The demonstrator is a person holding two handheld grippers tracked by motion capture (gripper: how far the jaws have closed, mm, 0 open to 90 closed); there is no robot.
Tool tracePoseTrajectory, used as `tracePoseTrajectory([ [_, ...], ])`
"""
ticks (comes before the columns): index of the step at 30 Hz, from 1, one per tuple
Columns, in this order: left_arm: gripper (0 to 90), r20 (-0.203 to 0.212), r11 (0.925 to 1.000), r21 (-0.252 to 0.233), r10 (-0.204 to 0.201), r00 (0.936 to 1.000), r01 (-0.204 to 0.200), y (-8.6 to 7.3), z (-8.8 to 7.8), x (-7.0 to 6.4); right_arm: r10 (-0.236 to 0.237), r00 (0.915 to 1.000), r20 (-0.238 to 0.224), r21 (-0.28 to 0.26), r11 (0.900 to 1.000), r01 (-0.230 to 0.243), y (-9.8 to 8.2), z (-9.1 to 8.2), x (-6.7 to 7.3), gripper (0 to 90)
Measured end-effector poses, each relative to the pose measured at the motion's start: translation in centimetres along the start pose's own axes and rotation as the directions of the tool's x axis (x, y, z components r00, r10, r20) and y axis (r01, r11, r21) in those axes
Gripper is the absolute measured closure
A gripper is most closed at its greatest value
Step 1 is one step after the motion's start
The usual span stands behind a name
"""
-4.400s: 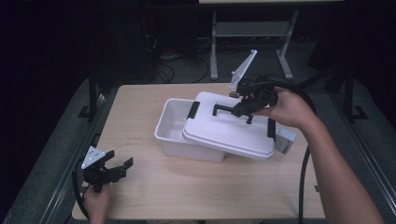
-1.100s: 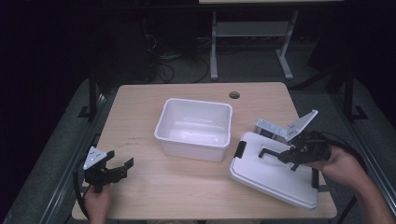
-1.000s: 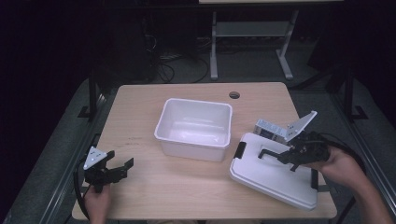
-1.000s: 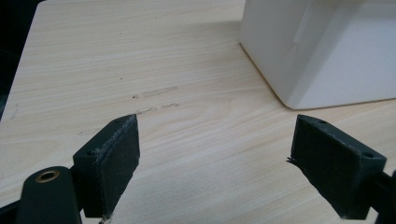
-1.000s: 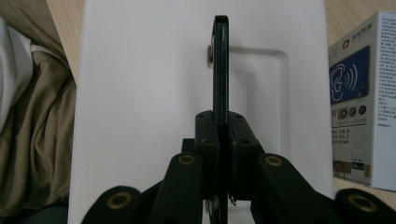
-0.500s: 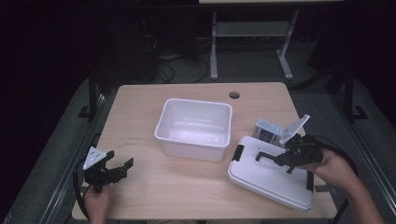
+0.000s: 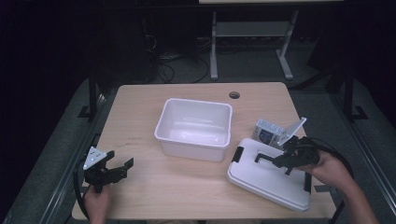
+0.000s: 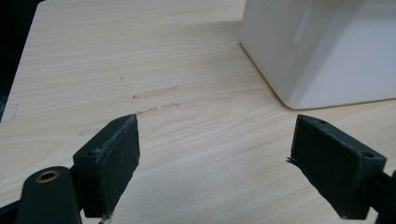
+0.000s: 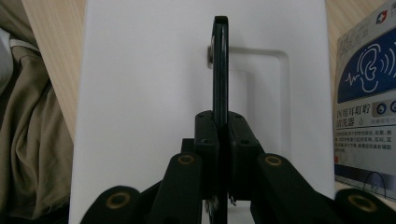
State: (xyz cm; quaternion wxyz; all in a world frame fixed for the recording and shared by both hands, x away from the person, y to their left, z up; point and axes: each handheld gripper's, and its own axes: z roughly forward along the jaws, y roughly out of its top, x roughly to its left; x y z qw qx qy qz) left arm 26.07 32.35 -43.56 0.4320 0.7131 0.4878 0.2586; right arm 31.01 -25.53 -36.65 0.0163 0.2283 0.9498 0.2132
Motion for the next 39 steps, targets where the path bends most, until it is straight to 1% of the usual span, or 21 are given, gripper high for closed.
tracePoseTrajectory([
  [4,14.9,0.0,1.0,0.001,0.0,1.0,0.0,0.0,0.0,0.0,0.005,1.0,-0.007,-0.002,1.0,-0.005,-0.1,0.3,-0.1,84.3],
  [21,14.9,0.004,1.0,0.004,0.004,1.0,-0.004,0.0,0.0,0.0,0.021,0.9997,-0.011,0.002,1.0,-0.021,-0.6,1.6,-0.5,84.2],
  [39,14.9,0.006,1.0,0.004,0.005,1.0,-0.005,0.0,0.0,0.0,0.035,0.999,-0.026,0.011,0.999,-0.035,-1.0,2.6,-0.5,83.9],
])
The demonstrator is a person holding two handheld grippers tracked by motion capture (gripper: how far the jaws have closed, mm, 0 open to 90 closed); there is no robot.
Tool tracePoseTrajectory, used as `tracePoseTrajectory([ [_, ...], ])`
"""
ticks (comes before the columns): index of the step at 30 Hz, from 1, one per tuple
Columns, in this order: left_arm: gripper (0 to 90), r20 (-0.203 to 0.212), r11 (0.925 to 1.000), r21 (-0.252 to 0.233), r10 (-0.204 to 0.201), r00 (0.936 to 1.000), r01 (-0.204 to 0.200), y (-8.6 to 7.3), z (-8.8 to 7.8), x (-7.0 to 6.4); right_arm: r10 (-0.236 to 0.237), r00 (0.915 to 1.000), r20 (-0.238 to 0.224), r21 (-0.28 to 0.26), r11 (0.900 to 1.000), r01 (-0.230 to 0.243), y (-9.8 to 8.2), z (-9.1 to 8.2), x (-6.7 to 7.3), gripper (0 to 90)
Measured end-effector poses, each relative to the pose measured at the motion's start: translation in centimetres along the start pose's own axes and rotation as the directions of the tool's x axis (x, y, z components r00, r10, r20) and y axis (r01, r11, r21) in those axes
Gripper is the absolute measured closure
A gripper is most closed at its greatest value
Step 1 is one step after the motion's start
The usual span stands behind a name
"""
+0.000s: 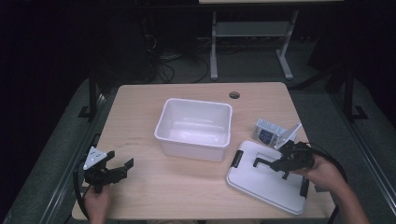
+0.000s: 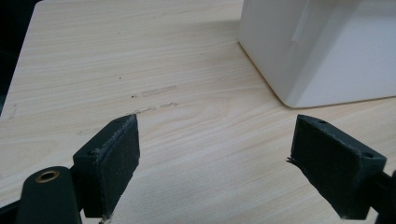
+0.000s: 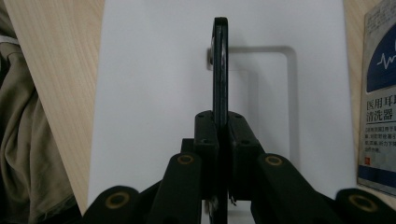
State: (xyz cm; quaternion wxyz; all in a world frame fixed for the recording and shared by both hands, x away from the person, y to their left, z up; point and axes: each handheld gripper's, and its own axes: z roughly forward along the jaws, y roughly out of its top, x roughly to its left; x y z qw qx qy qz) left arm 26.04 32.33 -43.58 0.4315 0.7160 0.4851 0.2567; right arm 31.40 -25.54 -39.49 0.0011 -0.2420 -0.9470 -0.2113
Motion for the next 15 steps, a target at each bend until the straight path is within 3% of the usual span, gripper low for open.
tracePoseTrajectory([
  [15,14.9,0.0,1.0,0.0,0.0,1.0,0.0,0.0,-0.01,0.0,0.014,0.9999,-0.009,-0.018,1.0,-0.015,-0.18,0.02,-0.08,82.3],
])
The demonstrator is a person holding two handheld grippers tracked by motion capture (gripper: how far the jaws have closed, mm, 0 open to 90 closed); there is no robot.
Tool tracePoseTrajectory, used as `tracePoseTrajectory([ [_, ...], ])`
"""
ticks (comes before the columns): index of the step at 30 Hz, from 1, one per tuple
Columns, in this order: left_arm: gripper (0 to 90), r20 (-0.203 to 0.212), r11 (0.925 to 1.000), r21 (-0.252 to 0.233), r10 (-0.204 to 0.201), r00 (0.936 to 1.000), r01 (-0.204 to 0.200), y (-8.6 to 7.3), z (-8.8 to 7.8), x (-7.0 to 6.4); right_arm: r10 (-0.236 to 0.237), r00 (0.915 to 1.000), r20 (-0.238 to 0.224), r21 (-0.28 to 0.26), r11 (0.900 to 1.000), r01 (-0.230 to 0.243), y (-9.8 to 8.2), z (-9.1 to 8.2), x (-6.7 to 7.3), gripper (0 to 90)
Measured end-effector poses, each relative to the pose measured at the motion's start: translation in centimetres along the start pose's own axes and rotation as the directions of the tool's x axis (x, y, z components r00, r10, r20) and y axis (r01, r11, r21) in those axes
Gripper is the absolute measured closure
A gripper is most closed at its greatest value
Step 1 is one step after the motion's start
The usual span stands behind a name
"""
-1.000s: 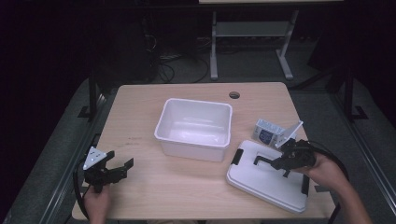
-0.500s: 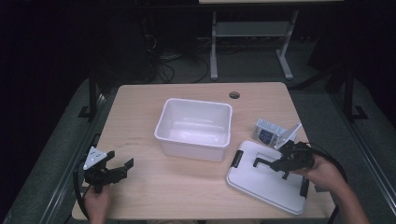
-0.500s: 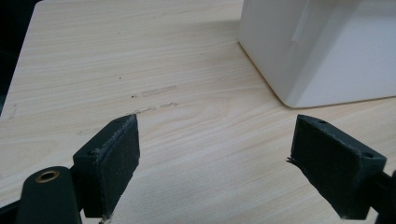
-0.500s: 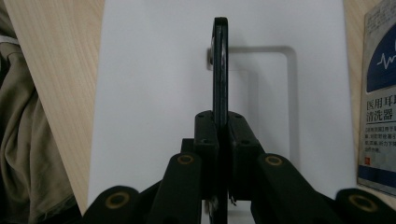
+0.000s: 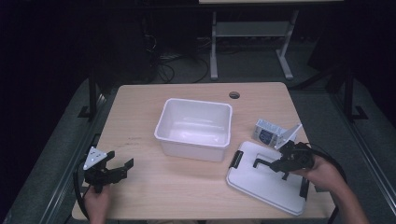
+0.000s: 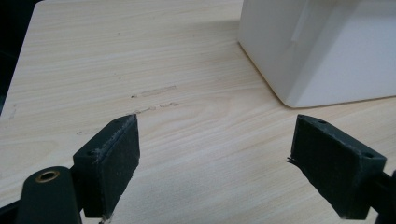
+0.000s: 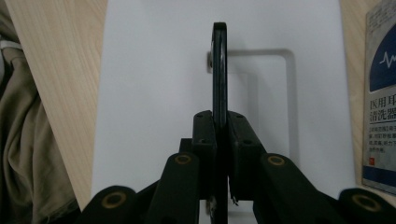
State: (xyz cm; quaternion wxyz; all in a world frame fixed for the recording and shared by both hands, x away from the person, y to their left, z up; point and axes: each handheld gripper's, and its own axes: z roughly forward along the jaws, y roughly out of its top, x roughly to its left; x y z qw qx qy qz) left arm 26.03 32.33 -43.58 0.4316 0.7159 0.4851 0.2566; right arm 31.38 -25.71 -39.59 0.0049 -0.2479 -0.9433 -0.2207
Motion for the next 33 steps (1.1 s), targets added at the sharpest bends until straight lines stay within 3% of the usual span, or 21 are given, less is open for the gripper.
tracePoseTrajectory([
  [15,14.9,0.0,1.0,0.0,0.001,1.0,-0.001,0.0,0.0,0.0,0.007,0.9999,0.011,-0.013,1.0,-0.007,0.4,-0.7,-0.1,73.5],
  [33,14.9,0.005,1.0,-0.002,0.0,1.0,0.0,0.0,0.1,-0.1,0.002,1.0,-0.009,-0.018,1.0,-0.002,0.3,-1.2,0.8,73.3],
])
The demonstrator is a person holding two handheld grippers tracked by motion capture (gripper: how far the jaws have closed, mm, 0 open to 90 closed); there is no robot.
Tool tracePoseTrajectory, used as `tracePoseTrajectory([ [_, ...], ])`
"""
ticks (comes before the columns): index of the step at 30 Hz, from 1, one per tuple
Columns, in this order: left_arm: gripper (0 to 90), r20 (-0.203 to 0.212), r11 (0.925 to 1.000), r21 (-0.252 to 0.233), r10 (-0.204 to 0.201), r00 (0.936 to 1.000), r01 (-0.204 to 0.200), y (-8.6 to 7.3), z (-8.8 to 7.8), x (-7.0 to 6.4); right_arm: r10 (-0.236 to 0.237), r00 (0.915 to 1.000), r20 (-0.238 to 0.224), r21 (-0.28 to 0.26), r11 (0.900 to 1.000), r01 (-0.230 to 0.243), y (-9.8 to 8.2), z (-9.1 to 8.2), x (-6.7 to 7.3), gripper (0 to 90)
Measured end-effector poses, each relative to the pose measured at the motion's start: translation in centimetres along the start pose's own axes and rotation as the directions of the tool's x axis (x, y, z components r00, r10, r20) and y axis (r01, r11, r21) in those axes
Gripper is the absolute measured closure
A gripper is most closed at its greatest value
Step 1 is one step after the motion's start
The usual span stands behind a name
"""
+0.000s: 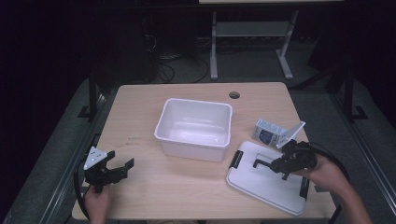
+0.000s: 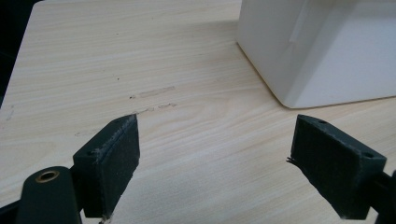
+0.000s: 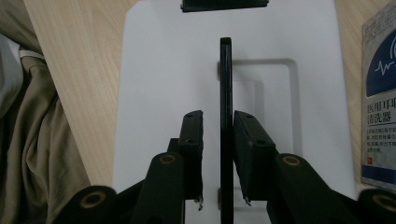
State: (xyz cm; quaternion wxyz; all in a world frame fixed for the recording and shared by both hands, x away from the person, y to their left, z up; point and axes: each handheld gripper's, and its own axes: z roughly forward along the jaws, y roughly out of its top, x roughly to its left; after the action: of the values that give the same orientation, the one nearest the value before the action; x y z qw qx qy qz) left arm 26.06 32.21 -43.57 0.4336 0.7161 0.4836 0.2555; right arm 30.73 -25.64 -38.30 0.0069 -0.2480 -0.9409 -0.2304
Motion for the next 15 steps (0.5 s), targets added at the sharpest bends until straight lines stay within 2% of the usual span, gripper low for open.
tracePoseTrajectory([
  [12,14.9,0.0,1.0,0.001,0.0,1.0,0.0,0.01,0.01,-0.01,0.015,0.9998,-0.009,-0.012,1.0,-0.015,-0.27,-0.44,0.15,72.6],
  [15,14.9,-0.001,1.0,0.0,0.001,1.0,-0.001,0.02,-0.01,0.04,0.012,0.9999,0.004,-0.015,1.0,-0.012,-0.06,-0.9,0.13,72.5],
])
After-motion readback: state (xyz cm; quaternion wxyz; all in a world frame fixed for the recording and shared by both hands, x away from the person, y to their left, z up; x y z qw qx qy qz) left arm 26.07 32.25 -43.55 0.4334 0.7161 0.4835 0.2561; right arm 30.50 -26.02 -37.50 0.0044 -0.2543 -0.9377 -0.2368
